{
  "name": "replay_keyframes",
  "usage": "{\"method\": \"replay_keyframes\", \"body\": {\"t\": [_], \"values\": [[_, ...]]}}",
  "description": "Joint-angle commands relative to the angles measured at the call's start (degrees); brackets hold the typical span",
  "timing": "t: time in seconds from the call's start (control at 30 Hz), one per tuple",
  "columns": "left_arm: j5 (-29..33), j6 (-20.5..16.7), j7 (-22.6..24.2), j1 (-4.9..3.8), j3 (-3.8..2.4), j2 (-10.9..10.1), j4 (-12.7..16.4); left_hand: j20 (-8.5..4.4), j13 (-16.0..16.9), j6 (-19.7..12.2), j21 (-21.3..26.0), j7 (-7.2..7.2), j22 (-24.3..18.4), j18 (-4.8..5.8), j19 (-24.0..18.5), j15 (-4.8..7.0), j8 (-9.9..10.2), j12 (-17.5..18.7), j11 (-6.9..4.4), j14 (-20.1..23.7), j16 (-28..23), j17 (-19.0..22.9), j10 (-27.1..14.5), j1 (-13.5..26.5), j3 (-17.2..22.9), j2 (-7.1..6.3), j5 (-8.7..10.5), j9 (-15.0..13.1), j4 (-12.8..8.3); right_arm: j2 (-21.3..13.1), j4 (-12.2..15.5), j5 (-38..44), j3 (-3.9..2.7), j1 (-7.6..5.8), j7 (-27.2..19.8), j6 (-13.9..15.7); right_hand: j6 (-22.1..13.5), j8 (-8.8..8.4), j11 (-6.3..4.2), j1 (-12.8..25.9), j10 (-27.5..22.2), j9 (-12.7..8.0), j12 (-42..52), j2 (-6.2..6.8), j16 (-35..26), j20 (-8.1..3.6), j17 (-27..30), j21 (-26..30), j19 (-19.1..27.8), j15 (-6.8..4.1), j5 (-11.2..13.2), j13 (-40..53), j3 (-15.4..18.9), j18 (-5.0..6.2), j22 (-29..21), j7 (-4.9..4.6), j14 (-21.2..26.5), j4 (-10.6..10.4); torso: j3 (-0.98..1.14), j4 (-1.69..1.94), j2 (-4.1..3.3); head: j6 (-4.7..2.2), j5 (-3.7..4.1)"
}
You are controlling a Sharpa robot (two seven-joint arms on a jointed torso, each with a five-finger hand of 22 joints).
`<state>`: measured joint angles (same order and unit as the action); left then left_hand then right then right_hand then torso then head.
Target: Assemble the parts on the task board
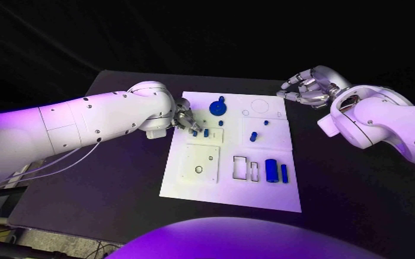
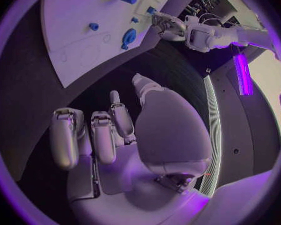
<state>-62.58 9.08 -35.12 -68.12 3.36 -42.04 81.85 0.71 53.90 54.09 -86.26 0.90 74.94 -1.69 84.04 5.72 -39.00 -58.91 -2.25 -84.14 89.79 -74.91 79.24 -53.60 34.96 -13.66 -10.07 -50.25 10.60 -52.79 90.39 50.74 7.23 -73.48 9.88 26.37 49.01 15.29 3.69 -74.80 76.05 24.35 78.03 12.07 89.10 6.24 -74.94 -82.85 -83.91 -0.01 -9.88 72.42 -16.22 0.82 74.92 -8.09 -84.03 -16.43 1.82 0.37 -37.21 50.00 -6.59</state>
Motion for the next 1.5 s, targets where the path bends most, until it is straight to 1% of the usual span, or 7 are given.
{"method": "replay_keyframes", "body": {"t": [0.03, 0.37, 0.73, 0.9, 1.13, 1.3, 1.5], "values": [[0.3, 0.7, -0.3, 0.37, 0.15, -0.3, 0.3, -0.25, 0.1, 0.1, 0.0, 0.06, 13.8, 0.79, 4.0, 0.44, -0.4, -0.3, -0.27, -5.9, 0.2, -15.1, -0.1, -0.3, -1.7, 0.63, 1.11, 0.0, 1.3, 0.0, 0.0, 0.5, -0.01, 0.03, -0.3, 0.0, -0.4, 0.25, -0.07, 0.8, -0.4, 0.1, -0.4, 0.00, -0.3, -0.42, -12.2, 0.4, -1.8, -0.35, -0.2, -0.1, -0.1, 1.12, 11.6, -0.08, -5.2, 0.0, 0.06, 0.00, 0.06, 0.00, 0.02], [0.3, -1.3, 0.2, 0.30, -0.47, -1.4, 1.4, -0.24, 0.0, -0.2, 0.1, 0.05, 13.8, 0.77, 4.0, 0.42, -0.8, -0.5, -0.28, -5.9, 0.2, -15.1, -0.3, -2.4, -5.5, 1.13, 3.44, 0.2, 4.8, 0.0, 0.0, 0.5, -0.01, 0.03, -0.3, 0.0, -0.4, 0.25, -0.06, 0.9, -0.4, 0.1, -0.4, 0.01, -0.3, -0.42, -12.2, 0.4, -1.8, -0.35, -0.1, -0.1, -0.1, 1.12, 11.6, -0.09, -5.2, 0.0, 0.05, 0.02, 0.05, 0.00, 0.15], [1.8, -7.8, 3.3, -0.11, -1.98, -3.0, 3.5, 0.02, -2.2, -2.0, 2.2, 0.15, 13.2, 0.29, 2.9, -0.01, 0.0, 1.6, -0.36, -5.9, 0.2, -15.1, -2.0, -5.7, -5.2, 1.02, 0.76, 0.7, 5.7, 0.0, -0.1, 0.5, -0.01, 0.03, -0.3, 0.1, -0.4, 0.25, -0.06, 0.9, -0.4, 0.1, -0.4, 0.01, -0.3, -0.42, -12.2, 0.4, -1.8, -0.35, -0.1, -0.1, -0.1, 1.12, 11.6, -0.09, -5.2, 0.0, 0.03, 0.00, 0.05, 0.00, 0.20], [5.0, -13.3, 9.0, -0.25, -2.37, -3.5, 4.1, 1.07, -12.4, -6.7, 10.7, 1.98, 10.5, -1.46, -1.2, -1.21, 2.3, 12.0, 1.07, -4.5, -3.3, -10.7, -10.1, -7.4, -2.5, -0.90, 0.35, 2.1, 5.2, 0.0, -0.2, 0.5, -0.01, 0.03, -0.3, 0.2, -0.4, 0.25, -0.06, 0.9, -0.4, 0.1, -0.4, 0.01, -0.3, -0.42, -12.2, 0.4, -1.8, -0.35, -0.1, -0.1, -0.1, 1.12, 11.6, -0.09, -5.2, 0.0, 0.07, 0.03, 0.10, 0.00, 0.32], [-2.3, -21.6, 24.0, -0.06, -1.45, -2.6, 4.0, 5.79, -20.9, -15.3, 56.2, 7.59, -6.4, -8.18, -24.4, -6.33, 6.3, 22.5, 6.49, 19.1, -37.4, 22.9, -26.2, -17.0, 0.9, -2.24, 1.42, 8.1, 0.7, -0.1, -0.2, 0.4, -0.01, 0.03, -0.6, 0.4, -0.4, 0.26, -0.06, 1.0, -0.5, 0.1, -0.5, -0.02, -0.3, -0.42, -12.1, 0.6, -1.7, -0.35, -0.2, -0.2, 0.0, 1.16, 11.5, -0.09, -5.2, 0.0, -0.01, 0.09, 0.01, -0.37, 0.76], [-14.4, -27.6, 33.6, 0.60, -0.20, -0.9, 3.1, 6.45, -27.2, -13.2, 59.6, 6.59, -7.9, -8.51, -24.3, -6.69, 10.0, 27.2, 6.63, 21.1, -38.5, 25.3, -26.5, -22.3, 3.3, -3.02, 3.13, 14.0, -3.5, -0.1, -0.2, 0.3, 0.00, 0.03, -1.0, 0.5, -0.5, 0.27, -0.07, 1.0, -2.0, 0.2, -1.8, -0.13, -0.7, -0.42, -11.2, 1.7, -1.1, -0.36, -0.3, -2.1, -0.1, 1.44, 11.0, -0.08, -5.0, 0.1, -0.12, -0.03, -0.10, -0.88, 1.16], [-24.8, -26.7, 36.7, 1.09, 0.83, 1.6, 0.9, 5.61, -33.0, -9.0, 60.0, 5.12, -6.4, -8.61, -23.2, -5.79, 14.0, 31.6, 6.87, 20.2, -37.0, 26.7, -26.6, -22.3, 3.9, -3.03, 4.54, 19.1, -7.1, 0.0, 0.0, 0.2, 0.00, 0.04, -1.4, 0.5, -0.6, 0.29, -0.08, 0.9, -3.1, 0.4, -2.8, -0.20, -1.0, -0.43, -10.6, 2.6, -0.6, -0.37, -0.5, -3.4, -0.3, 1.64, 10.6, -0.08, -4.8, 0.2, -0.01, -0.07, -0.10, -1.12, 1.32]]}}
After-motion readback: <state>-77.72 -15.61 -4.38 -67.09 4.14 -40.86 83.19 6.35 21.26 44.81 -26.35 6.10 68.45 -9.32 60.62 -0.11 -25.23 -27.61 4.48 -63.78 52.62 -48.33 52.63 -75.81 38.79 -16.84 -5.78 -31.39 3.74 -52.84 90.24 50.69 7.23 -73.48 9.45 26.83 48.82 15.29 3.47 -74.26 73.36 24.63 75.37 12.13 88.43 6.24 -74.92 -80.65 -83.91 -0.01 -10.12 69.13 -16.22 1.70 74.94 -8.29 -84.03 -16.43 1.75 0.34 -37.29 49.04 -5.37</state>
